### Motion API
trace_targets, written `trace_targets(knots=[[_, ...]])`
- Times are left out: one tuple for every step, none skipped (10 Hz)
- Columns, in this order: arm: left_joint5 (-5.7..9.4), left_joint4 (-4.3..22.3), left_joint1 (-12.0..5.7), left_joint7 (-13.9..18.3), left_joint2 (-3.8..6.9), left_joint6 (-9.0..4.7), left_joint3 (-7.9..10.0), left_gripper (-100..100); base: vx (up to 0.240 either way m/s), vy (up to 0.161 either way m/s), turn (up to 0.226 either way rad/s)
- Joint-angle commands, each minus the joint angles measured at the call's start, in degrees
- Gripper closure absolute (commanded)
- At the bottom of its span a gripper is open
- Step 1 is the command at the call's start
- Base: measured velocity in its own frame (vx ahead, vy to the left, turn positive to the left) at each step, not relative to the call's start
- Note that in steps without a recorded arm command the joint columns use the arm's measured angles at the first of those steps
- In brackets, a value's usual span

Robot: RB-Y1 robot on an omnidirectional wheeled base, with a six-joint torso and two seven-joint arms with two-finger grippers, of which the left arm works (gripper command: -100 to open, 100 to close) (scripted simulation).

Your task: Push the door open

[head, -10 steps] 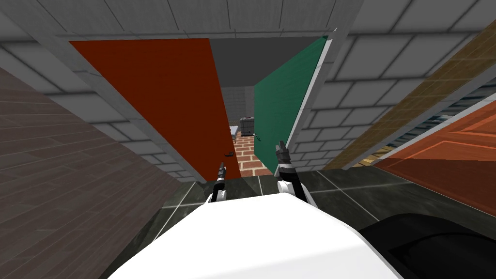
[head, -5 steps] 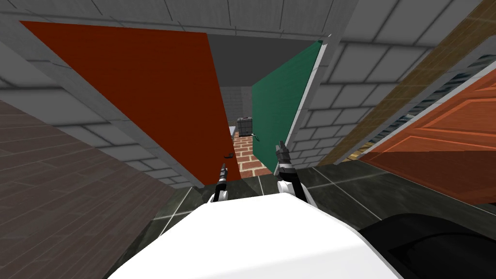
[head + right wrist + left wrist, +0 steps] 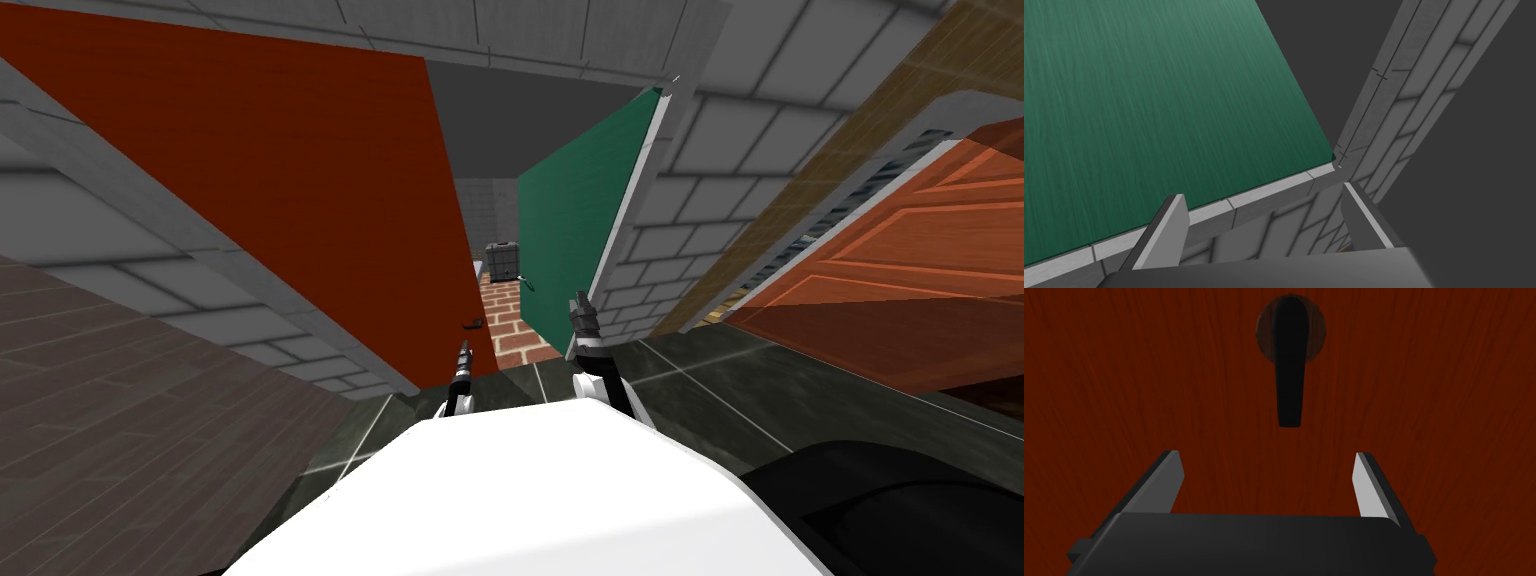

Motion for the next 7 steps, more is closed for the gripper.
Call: trace_targets(knots=[[0.1,1.8,-0.81,0.0,-0.24,-0.43,0.13,-100,0.013,0.056,-0.062],[0.06,1.2,-0.54,-0.1,-0.17,-0.29,0.09,-100,0.008,0.024,-0.014],[0.16,1.5,-0.62,-0.1,0.9,-0.51,0.25,-100,0.093,0.032,-0.023],[0.21,1.6,-0.63,-0.1,1.28,-0.6,0.33,-100,0.188,0.018,-0.036],[0.26,1.7,-0.65,-0.1,1.55,-0.7,0.42,-100,0.213,0.008,-0.019],[0.32,1.9,-0.67,-0.1,1.69,-0.8,0.51,-100,0.207,0.013,-0.017],[0.38,2.0,-0.68,-0.1,1.69,-0.91,0.61,-100,0.209,0.025,-0.022]])
